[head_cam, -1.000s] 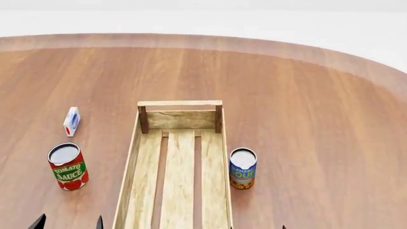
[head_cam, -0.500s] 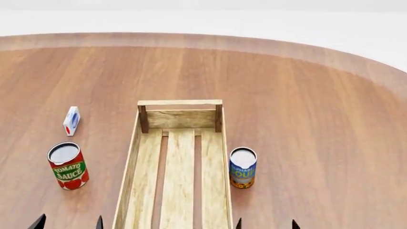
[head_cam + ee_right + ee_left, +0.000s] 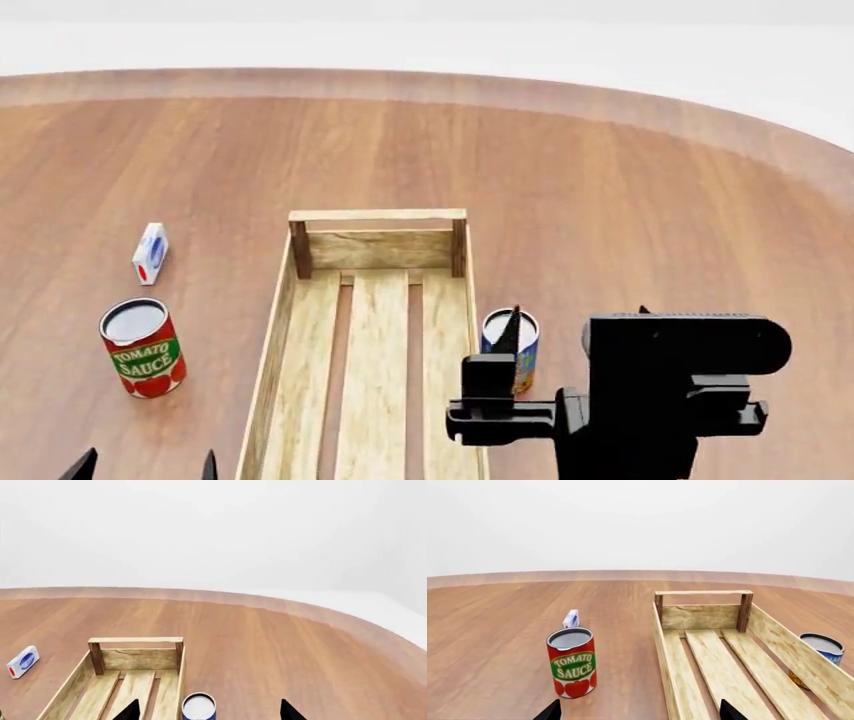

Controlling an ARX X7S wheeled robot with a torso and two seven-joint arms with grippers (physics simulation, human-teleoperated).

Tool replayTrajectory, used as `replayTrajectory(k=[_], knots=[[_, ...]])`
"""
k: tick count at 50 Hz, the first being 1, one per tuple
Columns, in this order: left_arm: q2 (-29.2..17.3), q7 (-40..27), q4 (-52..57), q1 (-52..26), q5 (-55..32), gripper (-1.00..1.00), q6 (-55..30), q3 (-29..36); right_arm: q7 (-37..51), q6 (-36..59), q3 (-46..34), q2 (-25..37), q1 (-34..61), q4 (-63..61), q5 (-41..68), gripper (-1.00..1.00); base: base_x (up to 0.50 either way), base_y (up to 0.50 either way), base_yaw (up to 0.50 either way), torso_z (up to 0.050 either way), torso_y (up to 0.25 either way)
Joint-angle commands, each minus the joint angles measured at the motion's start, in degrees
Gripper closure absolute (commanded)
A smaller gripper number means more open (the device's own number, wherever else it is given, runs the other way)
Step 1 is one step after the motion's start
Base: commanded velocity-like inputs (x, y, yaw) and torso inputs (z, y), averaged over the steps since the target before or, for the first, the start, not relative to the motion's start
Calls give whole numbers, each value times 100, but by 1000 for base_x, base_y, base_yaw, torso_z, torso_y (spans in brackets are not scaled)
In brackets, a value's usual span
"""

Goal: Pick up the butter and put it in the tray.

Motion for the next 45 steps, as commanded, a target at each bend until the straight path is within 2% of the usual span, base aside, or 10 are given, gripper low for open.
replayTrajectory(k=[1, 7, 11, 12, 19, 28, 30, 31, 32, 45], knots=[[-30, -64, 77, 13, -50, -100, -40, 30, -45, 1451, 183, 59, 1072, -469, 653, -100, 0, 0, 0, 0, 0], [-37, -76, 32, 0, -69, -100, -2, 51, -401, 1277, 191, 162, 1619, -100, 782, -100, 0, 0, 0, 0, 0], [-27, -114, 43, 22, -55, -100, 8, 84, -596, 2142, 162, 284, 2135, 147, 1133, -100, 0, 0, 0, 0, 0], [-10, -149, 83, 45, -30, -100, -10, 108, -574, 2888, 60, 342, 2446, 340, 1267, -100, 0, 0, 0, 0, 0], [-23, -219, 215, 118, -31, -100, -61, 149, -910, 2546, -1163, 965, 2961, 684, 948, -100, 0, 0, 0, 0, 0], [-101, -147, 17, 6, -139, -100, 11, 112, -2487, 2225, -4318, 1858, 4593, 867, 688, -100, 0, 0, 0, 0, 0], [-104, -144, -17, -13, -148, -100, 24, 116, -2796, 2062, -4579, 1966, 4722, 827, 731, -100, 0, 0, 0, 0, 0], [-55, -131, -245, -119, -111, -100, 124, 144, -3634, 2091, -5438, 1933, 5264, 1141, 490, -100, 0, 0, 0, 0, 0], [-53, -130, -279, -134, -110, -100, 145, 148, -3662, 2054, -6294, 1934, 5276, 1178, 483, -100, 0, 0, 0, 0, 0], [-84, -159, -342, -156, -145, -100, 196, 180, -3729, 2144, -6620, 1903, 5262, 1205, 481, -100, 0, 0, 0, 0, 0]])
